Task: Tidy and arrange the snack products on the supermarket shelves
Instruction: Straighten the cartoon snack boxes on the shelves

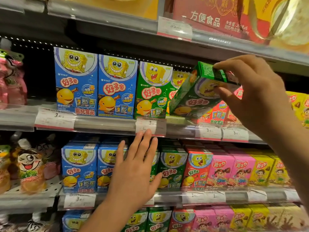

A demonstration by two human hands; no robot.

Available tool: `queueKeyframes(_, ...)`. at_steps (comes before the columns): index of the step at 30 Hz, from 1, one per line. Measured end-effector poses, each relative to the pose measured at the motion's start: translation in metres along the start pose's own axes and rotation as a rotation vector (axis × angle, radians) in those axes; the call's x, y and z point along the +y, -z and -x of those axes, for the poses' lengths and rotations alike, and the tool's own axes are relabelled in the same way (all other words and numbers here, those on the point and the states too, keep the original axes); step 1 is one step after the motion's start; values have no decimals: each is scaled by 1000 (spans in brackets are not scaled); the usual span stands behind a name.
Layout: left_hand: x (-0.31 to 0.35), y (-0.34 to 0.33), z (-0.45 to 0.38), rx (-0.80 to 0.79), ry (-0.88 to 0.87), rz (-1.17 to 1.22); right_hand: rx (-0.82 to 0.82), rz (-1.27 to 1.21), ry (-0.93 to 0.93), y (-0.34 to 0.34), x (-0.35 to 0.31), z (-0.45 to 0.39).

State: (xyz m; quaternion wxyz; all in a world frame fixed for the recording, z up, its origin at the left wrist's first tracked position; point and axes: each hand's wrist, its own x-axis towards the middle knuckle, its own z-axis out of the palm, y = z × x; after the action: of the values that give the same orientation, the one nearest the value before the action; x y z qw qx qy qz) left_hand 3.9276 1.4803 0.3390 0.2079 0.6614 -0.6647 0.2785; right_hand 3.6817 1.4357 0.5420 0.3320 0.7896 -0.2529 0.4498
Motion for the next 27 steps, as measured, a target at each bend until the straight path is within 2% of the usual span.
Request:
queueKeyframes(4, 0, -1, 0, 9, -6, 10, -22, 43, 27, -5, -1, -11)
queueKeyframes(8, 2, 0, -1, 36, 0, 22, -117, 43, 23, -12, 0, -19)
queueKeyframes(20, 15, -3, -8, 60, 72, 24, -423, -177, 12, -24, 26, -80)
queueKeyframes(23, 16, -5, -8, 71, 72, 18, -439, -158, 0, -34, 29, -85)
queueKeyframes(27, 18, -5, -8, 64, 89, 3, -370, -128, -8, -47, 32, -79)
